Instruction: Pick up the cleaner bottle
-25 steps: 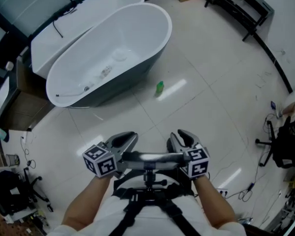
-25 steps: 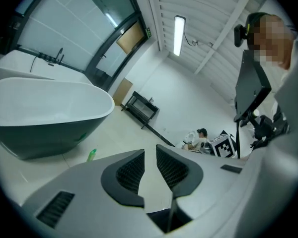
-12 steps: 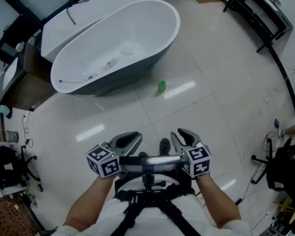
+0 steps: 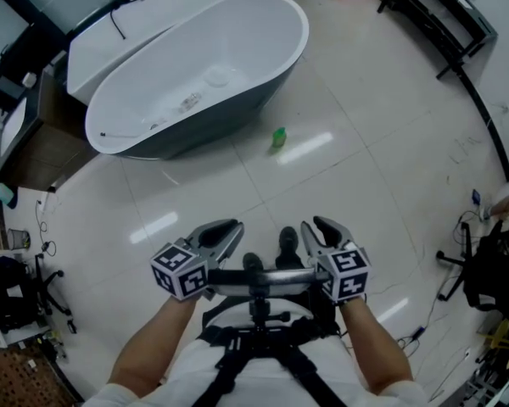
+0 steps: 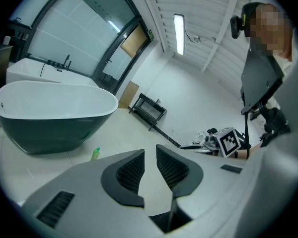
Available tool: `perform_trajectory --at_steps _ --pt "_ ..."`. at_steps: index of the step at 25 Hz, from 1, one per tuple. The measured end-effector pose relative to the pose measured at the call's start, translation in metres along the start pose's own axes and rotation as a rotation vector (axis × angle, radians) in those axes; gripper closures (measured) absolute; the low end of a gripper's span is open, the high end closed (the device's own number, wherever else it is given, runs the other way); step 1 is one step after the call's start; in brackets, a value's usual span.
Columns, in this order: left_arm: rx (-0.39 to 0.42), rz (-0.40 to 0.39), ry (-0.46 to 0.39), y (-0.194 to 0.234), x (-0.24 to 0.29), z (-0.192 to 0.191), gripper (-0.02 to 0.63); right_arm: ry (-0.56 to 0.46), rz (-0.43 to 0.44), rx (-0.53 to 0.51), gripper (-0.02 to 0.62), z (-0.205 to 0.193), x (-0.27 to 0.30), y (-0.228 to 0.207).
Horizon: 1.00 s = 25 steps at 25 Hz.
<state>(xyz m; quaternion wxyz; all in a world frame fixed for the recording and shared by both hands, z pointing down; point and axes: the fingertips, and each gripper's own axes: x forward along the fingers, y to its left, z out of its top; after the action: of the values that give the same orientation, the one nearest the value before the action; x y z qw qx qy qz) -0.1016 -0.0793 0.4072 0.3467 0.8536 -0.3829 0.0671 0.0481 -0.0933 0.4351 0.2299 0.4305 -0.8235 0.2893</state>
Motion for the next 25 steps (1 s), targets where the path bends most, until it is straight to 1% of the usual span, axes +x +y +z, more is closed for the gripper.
perform_trajectory --at_steps 6,10,14,20,25 --pt "0.002 -0.016 0.017 0.002 -0.011 -0.01 0.532 -0.009 -0.033 0.008 0.48 -0.01 -0.005 0.009" --pt "0.007 -0.04 0.026 0.001 -0.014 -0.016 0.532 -0.019 -0.048 0.01 0.48 -0.013 -0.008 0.016" --pt "0.009 -0.048 0.022 -0.004 -0.015 -0.015 0.532 -0.024 -0.054 0.009 0.48 -0.017 -0.01 0.019" --pt "0.009 -0.032 0.025 0.001 -0.014 -0.016 0.532 -0.013 -0.033 0.003 0.48 -0.017 0.002 0.018" --pt "0.009 0.003 0.037 0.021 -0.006 -0.015 0.532 0.007 0.01 -0.004 0.48 -0.014 0.027 0.015"
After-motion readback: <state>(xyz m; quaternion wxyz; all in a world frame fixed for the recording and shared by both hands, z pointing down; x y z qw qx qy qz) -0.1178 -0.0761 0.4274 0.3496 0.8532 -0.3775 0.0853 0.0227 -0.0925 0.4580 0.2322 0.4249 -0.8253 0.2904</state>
